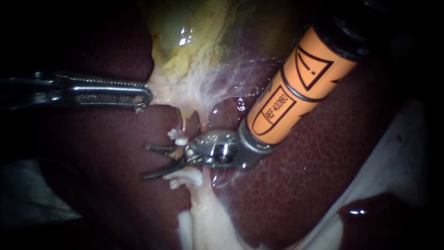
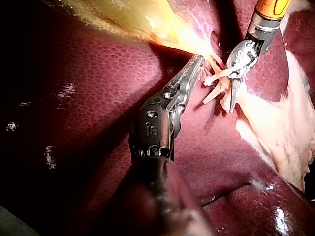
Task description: Go to the cutting position left tube
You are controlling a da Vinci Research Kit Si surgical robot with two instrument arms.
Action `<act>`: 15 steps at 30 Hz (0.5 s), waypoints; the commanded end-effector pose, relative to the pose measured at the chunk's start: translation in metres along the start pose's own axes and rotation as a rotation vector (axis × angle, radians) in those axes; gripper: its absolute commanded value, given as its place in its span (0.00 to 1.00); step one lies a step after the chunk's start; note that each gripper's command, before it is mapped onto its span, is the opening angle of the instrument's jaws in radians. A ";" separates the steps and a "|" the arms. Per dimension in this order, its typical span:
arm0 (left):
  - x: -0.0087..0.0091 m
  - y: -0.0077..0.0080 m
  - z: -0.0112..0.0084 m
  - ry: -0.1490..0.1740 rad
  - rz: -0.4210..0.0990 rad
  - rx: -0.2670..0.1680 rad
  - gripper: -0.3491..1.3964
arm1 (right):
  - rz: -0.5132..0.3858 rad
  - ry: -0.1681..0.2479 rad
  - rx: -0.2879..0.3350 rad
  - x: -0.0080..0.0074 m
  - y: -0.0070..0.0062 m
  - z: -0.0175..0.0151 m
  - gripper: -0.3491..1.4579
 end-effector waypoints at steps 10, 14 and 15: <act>0.0000 0.0000 0.0000 0.000 0.000 0.000 0.00 | 0.041 0.038 0.037 0.0024 -0.0027 -0.0003 0.99; 0.0000 0.0000 0.0000 0.000 0.000 0.000 0.00 | 0.044 0.042 0.039 0.0031 -0.0033 -0.0005 0.99; 0.0000 0.0000 0.0000 0.000 0.000 0.000 0.00 | 0.044 0.042 0.040 0.0031 -0.0033 -0.0005 0.99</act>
